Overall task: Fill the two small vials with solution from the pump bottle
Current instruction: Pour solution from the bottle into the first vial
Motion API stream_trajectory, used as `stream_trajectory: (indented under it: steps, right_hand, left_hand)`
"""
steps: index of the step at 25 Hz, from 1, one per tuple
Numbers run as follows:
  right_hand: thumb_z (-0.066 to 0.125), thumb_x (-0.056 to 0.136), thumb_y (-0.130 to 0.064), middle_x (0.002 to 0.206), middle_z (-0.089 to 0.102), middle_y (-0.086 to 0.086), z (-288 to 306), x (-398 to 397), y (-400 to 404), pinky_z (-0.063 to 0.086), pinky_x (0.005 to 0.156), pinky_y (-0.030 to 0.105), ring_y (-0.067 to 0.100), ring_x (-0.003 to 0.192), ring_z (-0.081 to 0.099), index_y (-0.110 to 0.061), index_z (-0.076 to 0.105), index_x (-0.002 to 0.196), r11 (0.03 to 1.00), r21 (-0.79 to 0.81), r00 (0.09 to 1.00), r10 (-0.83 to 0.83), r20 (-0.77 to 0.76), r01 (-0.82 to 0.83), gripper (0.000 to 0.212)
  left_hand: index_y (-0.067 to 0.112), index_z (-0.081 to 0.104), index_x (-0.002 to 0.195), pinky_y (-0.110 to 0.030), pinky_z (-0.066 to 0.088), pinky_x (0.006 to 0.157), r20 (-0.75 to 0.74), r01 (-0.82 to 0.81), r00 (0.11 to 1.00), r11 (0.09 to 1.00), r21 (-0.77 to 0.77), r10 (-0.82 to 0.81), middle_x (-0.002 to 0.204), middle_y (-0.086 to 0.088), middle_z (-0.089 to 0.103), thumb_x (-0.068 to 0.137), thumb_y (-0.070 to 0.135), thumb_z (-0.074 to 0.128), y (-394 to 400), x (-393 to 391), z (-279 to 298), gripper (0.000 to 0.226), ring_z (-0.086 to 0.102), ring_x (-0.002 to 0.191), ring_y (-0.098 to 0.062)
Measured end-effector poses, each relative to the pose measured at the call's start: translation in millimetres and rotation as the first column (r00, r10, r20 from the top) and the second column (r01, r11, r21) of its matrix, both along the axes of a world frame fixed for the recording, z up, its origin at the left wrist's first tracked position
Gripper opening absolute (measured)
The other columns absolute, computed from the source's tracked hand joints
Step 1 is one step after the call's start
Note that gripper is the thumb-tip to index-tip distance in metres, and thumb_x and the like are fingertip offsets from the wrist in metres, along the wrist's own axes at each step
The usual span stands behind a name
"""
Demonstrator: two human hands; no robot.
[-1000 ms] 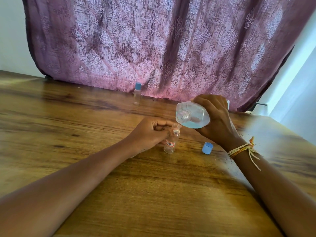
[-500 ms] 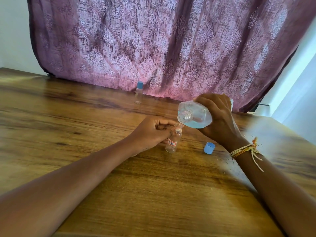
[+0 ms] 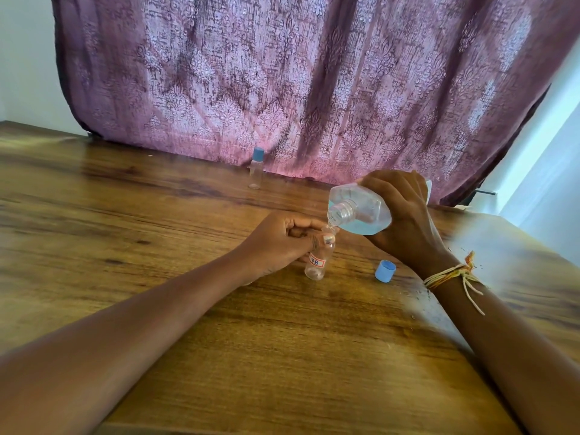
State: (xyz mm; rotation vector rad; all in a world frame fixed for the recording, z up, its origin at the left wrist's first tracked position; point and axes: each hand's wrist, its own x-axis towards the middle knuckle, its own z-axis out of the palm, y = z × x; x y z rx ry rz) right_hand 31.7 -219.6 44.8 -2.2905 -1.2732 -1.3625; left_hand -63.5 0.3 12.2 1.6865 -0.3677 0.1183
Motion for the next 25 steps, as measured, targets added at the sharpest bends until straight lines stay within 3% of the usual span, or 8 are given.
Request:
stream_trajectory:
  steps: [3, 8, 14, 18, 25]
  right_hand:
    - [0.083, 0.073, -0.029, 0.113, 0.064, 0.015, -0.3, -1.2, 1.1, 0.041, 0.088, 0.063, 0.038, 0.102, 0.059, -0.004, 0.066, 0.111, 1.0, 0.008, 1.0, -0.018, 0.006, 0.018, 0.048]
    - [0.082, 0.073, -0.029, 0.112, 0.065, 0.016, 0.7, -1.8, 0.6, 0.041, 0.088, 0.063, 0.038, 0.101, 0.059, -0.004, 0.066, 0.111, 1.0, 0.012, 1.0, -0.009, 0.016, 0.009, 0.048]
    - [0.081, 0.074, -0.03, 0.112, 0.064, 0.017, 0.9, -1.4, 0.3, 0.041, 0.087, 0.062, 0.039, 0.101, 0.059, -0.005, 0.063, 0.112, 1.0, 0.007, 1.0, 0.006, 0.016, -0.006, 0.049]
    - [0.082, 0.074, -0.029, 0.112, 0.064, 0.017, 0.4, -2.7, 0.9, 0.04, 0.088, 0.064, 0.039, 0.101, 0.059, -0.004, 0.064, 0.111, 1.0, 0.014, 1.0, -0.005, 0.015, 0.005, 0.048]
    - [0.082, 0.073, -0.029, 0.112, 0.064, 0.018, 0.7, -3.2, 0.7, 0.04, 0.088, 0.065, 0.039, 0.102, 0.059, -0.002, 0.066, 0.11, 1.0, 0.013, 1.0, -0.008, 0.012, 0.008, 0.049]
  left_hand:
    - [0.008, 0.07, 0.113, -0.035, 0.061, 0.075, -0.007, 0.004, 1.0, 1.0, -0.005, -0.004, 0.1, -0.012, 0.076, 0.088, 0.011, 0.066, 0.2, 0.7, -0.6, 0.025, 0.072, 0.082, -0.015]
    - [0.007, 0.069, 0.114, -0.026, 0.06, 0.066, -0.012, 0.029, 0.999, 0.999, -0.031, -0.03, 0.096, -0.005, 0.076, 0.087, 0.011, 0.067, 0.6, 0.6, 0.0, 0.027, 0.074, 0.08, -0.011]
    - [0.01, 0.07, 0.112, -0.026, 0.059, 0.066, 0.0, 0.02, 1.0, 1.0, -0.011, -0.02, 0.099, -0.01, 0.076, 0.091, 0.005, 0.062, 1.4, 0.2, -0.7, 0.023, 0.073, 0.08, -0.013]
    - [0.01, 0.07, 0.112, -0.03, 0.061, 0.07, -0.004, 0.016, 1.0, 1.0, -0.011, -0.016, 0.1, -0.01, 0.076, 0.088, 0.011, 0.067, 1.3, 0.5, -0.3, 0.025, 0.073, 0.083, -0.015]
    - [0.017, 0.072, 0.108, -0.023, 0.059, 0.064, 0.017, 0.01, 1.0, 1.0, 0.014, -0.01, 0.097, -0.003, 0.077, 0.089, 0.01, 0.065, 2.6, 0.1, -0.7, 0.021, 0.073, 0.078, -0.011]
